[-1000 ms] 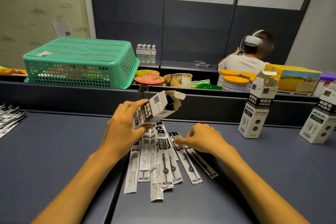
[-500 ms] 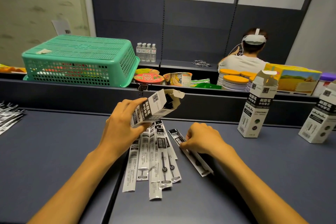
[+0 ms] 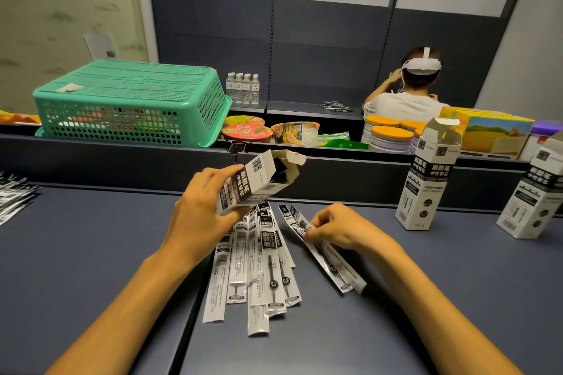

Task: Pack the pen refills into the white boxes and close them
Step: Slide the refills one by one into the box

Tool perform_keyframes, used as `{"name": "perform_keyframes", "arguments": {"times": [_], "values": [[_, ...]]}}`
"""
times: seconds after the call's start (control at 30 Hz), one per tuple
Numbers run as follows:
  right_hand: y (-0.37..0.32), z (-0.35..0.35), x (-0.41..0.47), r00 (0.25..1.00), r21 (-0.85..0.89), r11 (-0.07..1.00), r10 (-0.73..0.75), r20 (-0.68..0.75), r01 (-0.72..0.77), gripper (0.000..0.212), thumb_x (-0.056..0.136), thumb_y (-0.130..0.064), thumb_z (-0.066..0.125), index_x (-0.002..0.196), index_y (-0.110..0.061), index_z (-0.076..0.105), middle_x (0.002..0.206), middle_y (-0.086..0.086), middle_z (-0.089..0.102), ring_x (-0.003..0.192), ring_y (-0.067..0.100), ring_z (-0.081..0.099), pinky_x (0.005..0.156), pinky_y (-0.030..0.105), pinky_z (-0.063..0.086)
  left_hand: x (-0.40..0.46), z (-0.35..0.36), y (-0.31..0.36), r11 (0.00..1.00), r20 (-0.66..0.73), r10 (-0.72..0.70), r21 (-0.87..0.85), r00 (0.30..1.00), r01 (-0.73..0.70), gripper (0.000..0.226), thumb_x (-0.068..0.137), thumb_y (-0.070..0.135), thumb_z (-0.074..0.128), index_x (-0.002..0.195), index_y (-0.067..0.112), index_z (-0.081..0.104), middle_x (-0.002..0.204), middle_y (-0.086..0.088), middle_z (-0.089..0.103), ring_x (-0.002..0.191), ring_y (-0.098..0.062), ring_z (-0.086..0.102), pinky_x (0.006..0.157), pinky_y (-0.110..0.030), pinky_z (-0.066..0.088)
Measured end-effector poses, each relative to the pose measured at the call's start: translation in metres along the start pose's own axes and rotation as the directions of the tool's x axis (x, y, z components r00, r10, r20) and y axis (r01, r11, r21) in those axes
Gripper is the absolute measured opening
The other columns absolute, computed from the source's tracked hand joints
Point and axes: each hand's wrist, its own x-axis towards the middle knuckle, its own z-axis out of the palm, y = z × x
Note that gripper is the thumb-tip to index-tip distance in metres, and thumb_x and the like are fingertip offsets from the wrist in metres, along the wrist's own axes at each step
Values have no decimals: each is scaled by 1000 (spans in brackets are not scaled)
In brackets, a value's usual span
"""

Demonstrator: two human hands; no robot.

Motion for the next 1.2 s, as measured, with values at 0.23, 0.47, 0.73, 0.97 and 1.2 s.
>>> {"name": "perform_keyframes", "arguments": {"times": [0.23, 0.47, 0.73, 0.97, 1.2], "values": [[0, -16, -10, 994, 342, 938, -81, 79, 50, 18, 85, -23, 74, 76, -10, 67, 57, -5, 57, 49, 6, 42, 51, 19, 35, 0, -1, 1, 1000, -3, 4, -6, 1000, -4, 71, 74, 30, 80, 135, 30, 45, 115, 4, 57, 104, -14, 52, 78, -42, 54], [-3, -26, -20, 982, 566, 805, -180, -58, 181, 24, 89, -13, 68, 100, 9, 67, 73, 9, 68, 57, 13, 60, 50, 19, 50, 0, -1, 2, 1000, -9, 7, -9, 1000, -8, 71, 74, 29, 80, 135, 31, 44, 115, 4, 57, 104, -12, 51, 77, -39, 54], [-9, -30, -29, 965, 648, 716, -226, -134, 258, 21, 95, -20, 57, 92, -2, 68, 89, 18, 74, 80, 30, 72, 58, 24, 57, 0, -1, 2, 1000, -8, 7, -12, 1000, -7, 70, 74, 26, 81, 135, 29, 47, 115, 4, 57, 104, -12, 51, 76, -37, 53], [-13, -33, -33, 934, 659, 661, -243, -263, 358, 23, 95, -23, 56, 92, -3, 66, 82, 13, 72, 60, 14, 61, 49, 20, 48, 0, -1, 1, 1000, -4, 7, -7, 1000, -7, 70, 74, 24, 82, 136, 25, 48, 115, 3, 58, 104, -13, 51, 78, -36, 53], [-17, -37, -39, 897, 729, 522, -256, -361, 442, 27, 89, -26, 58, 101, -3, 66, 83, 12, 73, 61, 17, 63, 49, 21, 52, 1, 0, 0, 1000, -7, -3, -4, 1000, 3, 70, 74, 27, 82, 136, 28, 48, 114, 5, 58, 103, -12, 51, 76, -37, 53]]}}
